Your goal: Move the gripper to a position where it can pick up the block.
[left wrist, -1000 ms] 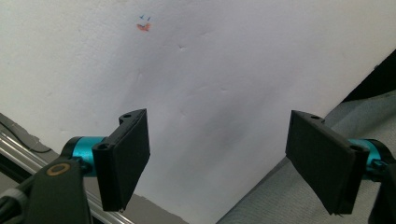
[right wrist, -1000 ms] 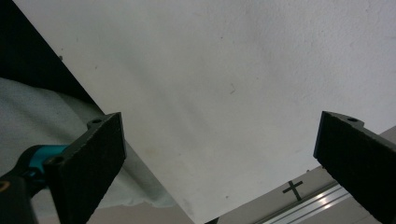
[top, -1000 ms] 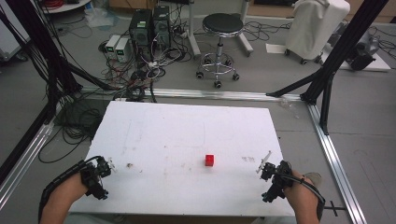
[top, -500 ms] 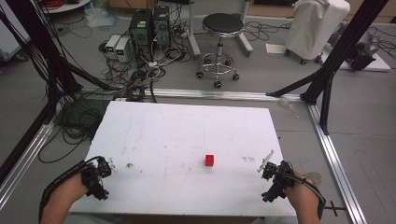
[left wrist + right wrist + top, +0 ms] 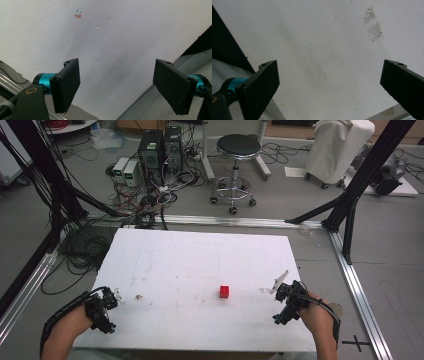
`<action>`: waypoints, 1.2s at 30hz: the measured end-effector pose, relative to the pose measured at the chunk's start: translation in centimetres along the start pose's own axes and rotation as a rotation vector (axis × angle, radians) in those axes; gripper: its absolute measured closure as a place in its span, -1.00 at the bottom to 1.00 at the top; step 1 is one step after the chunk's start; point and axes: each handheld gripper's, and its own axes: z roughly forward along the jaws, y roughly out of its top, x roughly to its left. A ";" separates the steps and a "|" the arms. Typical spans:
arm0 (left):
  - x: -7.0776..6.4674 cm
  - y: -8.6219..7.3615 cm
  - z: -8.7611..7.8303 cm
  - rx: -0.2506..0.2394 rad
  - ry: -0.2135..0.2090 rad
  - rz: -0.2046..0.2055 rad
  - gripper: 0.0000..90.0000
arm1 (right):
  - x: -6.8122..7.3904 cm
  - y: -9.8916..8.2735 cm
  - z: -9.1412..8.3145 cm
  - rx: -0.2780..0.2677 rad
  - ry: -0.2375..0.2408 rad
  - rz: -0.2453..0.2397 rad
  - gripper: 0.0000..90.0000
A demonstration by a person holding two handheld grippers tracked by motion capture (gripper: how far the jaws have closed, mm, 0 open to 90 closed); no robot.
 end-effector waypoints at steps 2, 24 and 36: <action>0.0 -0.1 0.0 -0.002 -0.001 -0.004 -0.51 | -0.2 0.2 0.0 0.006 -0.004 -0.008 -0.96; 0.1 -0.1 0.3 -0.007 0.000 -0.010 -0.51 | -2.9 6.9 -1.7 0.006 0.011 -0.266 -0.96; 0.2 -0.1 0.3 -0.001 -0.004 -0.005 -0.51 | -2.8 10.7 -2.3 0.035 0.030 -0.374 -0.96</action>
